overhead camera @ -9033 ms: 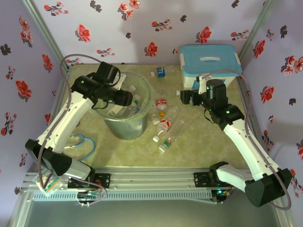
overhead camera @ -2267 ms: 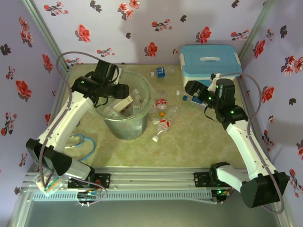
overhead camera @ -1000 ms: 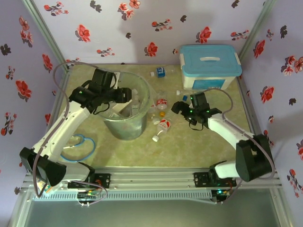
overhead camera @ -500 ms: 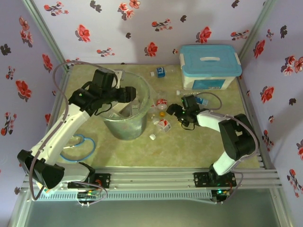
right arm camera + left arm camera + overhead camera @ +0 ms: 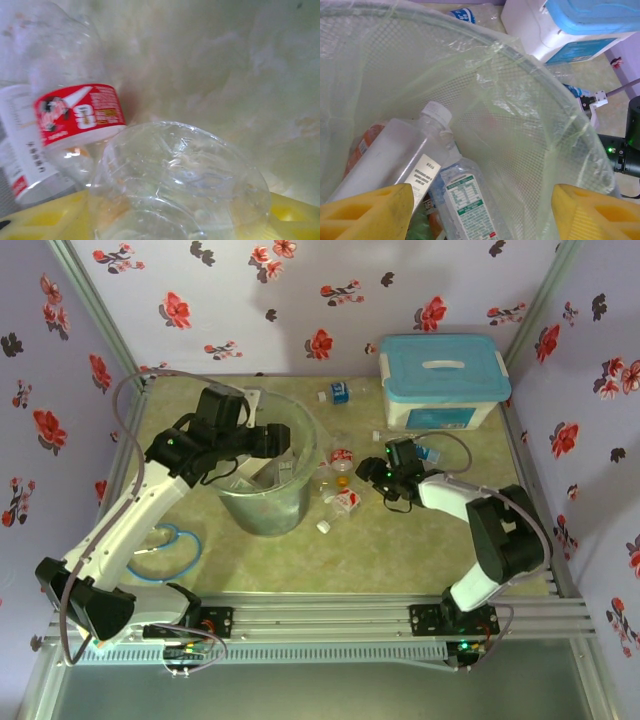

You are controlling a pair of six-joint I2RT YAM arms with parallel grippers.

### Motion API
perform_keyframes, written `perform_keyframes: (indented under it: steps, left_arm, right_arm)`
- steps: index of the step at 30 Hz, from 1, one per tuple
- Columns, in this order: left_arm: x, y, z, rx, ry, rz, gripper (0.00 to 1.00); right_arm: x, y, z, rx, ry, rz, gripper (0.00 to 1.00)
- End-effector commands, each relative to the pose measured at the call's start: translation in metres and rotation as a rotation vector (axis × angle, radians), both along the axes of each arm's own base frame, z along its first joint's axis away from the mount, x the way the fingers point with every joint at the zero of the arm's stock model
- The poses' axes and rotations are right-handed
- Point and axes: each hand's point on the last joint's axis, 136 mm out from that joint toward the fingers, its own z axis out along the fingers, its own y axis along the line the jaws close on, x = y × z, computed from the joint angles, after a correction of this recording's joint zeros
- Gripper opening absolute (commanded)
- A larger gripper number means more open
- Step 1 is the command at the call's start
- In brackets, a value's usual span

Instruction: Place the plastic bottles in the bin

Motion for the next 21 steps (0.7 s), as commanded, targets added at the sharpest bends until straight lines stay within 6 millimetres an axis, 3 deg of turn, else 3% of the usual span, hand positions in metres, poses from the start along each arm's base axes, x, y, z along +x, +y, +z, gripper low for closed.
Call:
perform_keyframes:
  steps: [1, 9, 17, 21]
  left_arm:
    - [-0.005, -0.011, 0.032, -0.084, -0.06, -0.035, 0.73]
    - [-0.011, -0.034, 0.05, -0.087, -0.086, -0.105, 0.74]
    - [-0.023, -0.067, 0.069, -0.129, -0.099, -0.226, 0.77]
    - [-0.037, -0.093, 0.075, -0.141, -0.096, -0.338, 0.88]
  right_arm:
    - [-0.003, -0.012, 0.025, -0.014, -0.053, -0.006, 0.6]
    - [-0.014, -0.028, 0.078, 0.016, -0.138, 0.013, 0.53]
    - [-0.03, -0.042, 0.144, 0.003, -0.284, 0.063, 0.45]
    - [-0.034, -0.039, 0.191, 0.035, -0.442, 0.098, 0.44]
